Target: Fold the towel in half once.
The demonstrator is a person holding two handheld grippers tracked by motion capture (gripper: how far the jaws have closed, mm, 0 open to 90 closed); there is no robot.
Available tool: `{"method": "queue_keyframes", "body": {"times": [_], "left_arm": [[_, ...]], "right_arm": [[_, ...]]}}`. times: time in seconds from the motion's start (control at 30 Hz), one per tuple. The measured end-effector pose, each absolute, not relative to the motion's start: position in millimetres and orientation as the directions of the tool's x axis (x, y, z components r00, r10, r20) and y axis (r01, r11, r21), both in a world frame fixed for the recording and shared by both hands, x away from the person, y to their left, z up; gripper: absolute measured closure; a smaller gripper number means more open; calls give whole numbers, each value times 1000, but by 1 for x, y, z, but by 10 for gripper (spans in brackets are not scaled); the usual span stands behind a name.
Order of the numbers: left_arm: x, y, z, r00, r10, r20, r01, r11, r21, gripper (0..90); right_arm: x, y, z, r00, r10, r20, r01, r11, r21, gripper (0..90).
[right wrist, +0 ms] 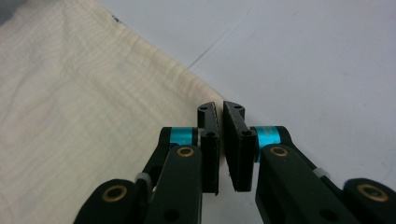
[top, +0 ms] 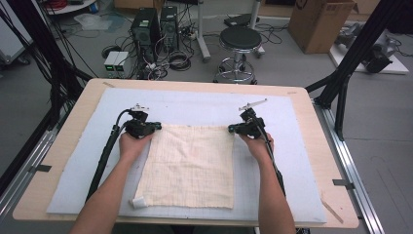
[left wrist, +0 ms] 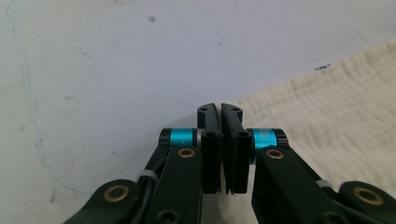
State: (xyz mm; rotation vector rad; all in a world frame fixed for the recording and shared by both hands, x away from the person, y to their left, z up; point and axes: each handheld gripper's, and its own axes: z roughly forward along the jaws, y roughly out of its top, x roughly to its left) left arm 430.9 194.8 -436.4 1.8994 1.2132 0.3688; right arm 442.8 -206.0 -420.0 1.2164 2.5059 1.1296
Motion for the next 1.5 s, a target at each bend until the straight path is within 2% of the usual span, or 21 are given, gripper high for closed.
{"method": "queue_keyframes", "body": {"times": [0.3, 0.53, 0.73, 1.1, 1.5], "left_arm": [[437, 192, -415, 497, 851, -171, 572, -172, 802, 866], [441, 197, -398, 491, 854, -172, 540, -143, 830, 866], [438, 198, -401, 506, 849, -155, 544, -174, 821, 866], [427, 206, -398, 530, 833, -160, 529, -177, 830, 866], [408, 211, -396, 560, 808, -182, 510, -163, 844, 866]], "right_arm": [[444, -214, -410, -654, 733, 185, 605, 360, 710, 853], [447, -217, -389, -653, 735, 183, 568, 316, 760, 854], [448, -214, -398, -643, 735, 214, 607, 319, 728, 854], [441, -211, -391, -670, 713, 207, 583, 334, 741, 855], [421, -223, -385, -697, 669, 256, 574, 308, 759, 855]]}}
